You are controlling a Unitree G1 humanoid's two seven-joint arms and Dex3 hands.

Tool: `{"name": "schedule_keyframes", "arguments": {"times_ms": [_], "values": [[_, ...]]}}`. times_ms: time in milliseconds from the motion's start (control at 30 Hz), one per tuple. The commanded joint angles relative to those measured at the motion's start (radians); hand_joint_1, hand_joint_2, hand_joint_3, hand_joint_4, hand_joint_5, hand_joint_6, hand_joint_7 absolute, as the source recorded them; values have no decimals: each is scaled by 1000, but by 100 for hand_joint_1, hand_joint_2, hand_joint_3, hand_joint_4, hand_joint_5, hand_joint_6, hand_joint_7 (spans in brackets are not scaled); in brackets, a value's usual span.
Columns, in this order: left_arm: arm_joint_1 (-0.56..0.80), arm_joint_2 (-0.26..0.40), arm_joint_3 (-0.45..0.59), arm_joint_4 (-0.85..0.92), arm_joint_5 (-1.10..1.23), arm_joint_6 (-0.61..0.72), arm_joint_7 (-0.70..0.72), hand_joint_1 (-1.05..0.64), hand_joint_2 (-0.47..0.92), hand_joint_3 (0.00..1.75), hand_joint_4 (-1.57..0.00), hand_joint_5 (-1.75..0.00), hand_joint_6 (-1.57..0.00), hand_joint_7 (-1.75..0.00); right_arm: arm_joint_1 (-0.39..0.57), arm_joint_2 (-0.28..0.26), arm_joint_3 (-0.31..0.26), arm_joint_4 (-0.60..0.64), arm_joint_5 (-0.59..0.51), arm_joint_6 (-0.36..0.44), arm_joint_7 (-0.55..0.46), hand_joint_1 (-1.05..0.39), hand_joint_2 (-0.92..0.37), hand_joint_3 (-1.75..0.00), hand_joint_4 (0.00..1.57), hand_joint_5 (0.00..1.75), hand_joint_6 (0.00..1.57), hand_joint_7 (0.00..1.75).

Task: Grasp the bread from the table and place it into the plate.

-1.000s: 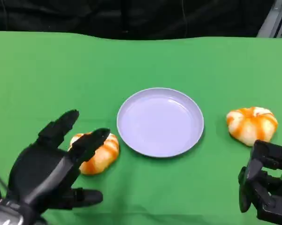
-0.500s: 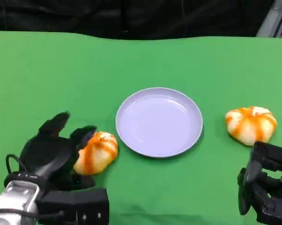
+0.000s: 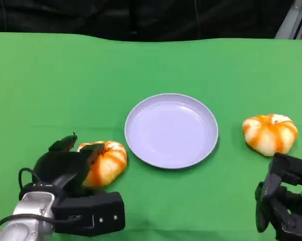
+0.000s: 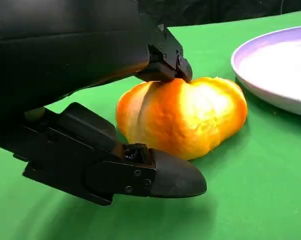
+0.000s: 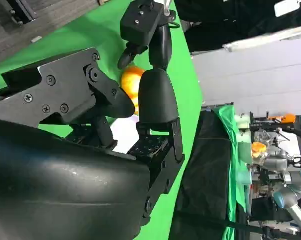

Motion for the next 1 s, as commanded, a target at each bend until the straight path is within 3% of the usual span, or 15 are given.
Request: {"name": "schedule_keyframes", "arguments": {"times_ms": [33, 167, 200, 267, 300, 367, 500, 533, 567, 600, 700, 767, 1000], "values": [[-22, 16, -20, 33, -18, 2, 37, -92, 92, 47, -14, -3, -37, -2, 8, -16, -3, -32, 1, 13, -8, -3, -71, -104, 79, 175, 65, 166], [-27, 20, -31, 42, -28, 3, 49, -92, 92, 48, -15, -3, -37, -1, 9, -17, -3, -36, 0, 16, -9, -3, -71, -104, 79, 175, 65, 166], [-23, 16, -25, 45, -41, -8, 71, -86, 92, 47, -20, -5, -40, -2, 11, -17, -3, -40, -3, 20, -13, -3, -71, -104, 79, 175, 65, 166], [-19, 10, -15, 59, -67, -35, 129, -65, 92, 39, -40, -9, -49, -3, 12, -16, -2, -45, -7, 23, -17, -3, -71, -104, 79, 175, 65, 166], [-18, 6, -8, 72, -85, -61, 168, -43, 92, 33, -60, -12, -62, -6, 11, -14, -1, -44, -7, 21, -17, -3, -71, -104, 79, 175, 65, 166], [-20, 2, 1, 92, -112, -95, 221, -20, 92, 28, -87, -16, -80, -8, 11, -12, -1, -43, -6, 17, -17, -3, -71, -104, 80, 175, 66, 166], [-25, 13, 11, 119, -148, -167, 298, -9, 92, 26, -114, -28, -103, -16, 11, -16, -2, -46, -6, 24, -19, -3, -71, -104, 80, 175, 66, 166], [-23, 21, 19, 115, -164, -187, 302, -7, 92, 36, -103, -90, -116, -28, 11, -16, -2, -47, -6, 24, -20, -3, -71, -103, 80, 175, 66, 166], [-21, 28, 27, 109, -175, -199, 301, -7, 91, 42, -91, -129, -111, -57, 11, -16, -2, -47, -4, 24, -19, -3, -71, -103, 80, 175, 66, 166], [-19, 32, 32, 104, -184, -205, 298, -7, 88, 49, -81, -156, -96, -97, 11, -16, -2, -47, -2, 24, -19, -3, -71, -103, 79, 175, 66, 165], [-15, 38, 59, 65, -211, -199, 287, -8, 81, 61, -73, -173, -73, -149, 11, -17, -2, -42, -6, 14, -16, -3, -70, -103, 80, 175, 66, 165], [-16, 43, 70, 46, -220, -200, 292, -8, 78, 66, -73, -174, -70, -154, 12, -16, -3, -41, -7, 13, -17, -3, -70, -102, 80, 175, 66, 165], [-43, 62, 112, -68, -220, -187, 282, -7, 71, 81, -76, -175, -75, -142, 10, -17, -7, -38, 1, 12, -11, -2, -71, -102, 80, 175, 67, 165]]}}
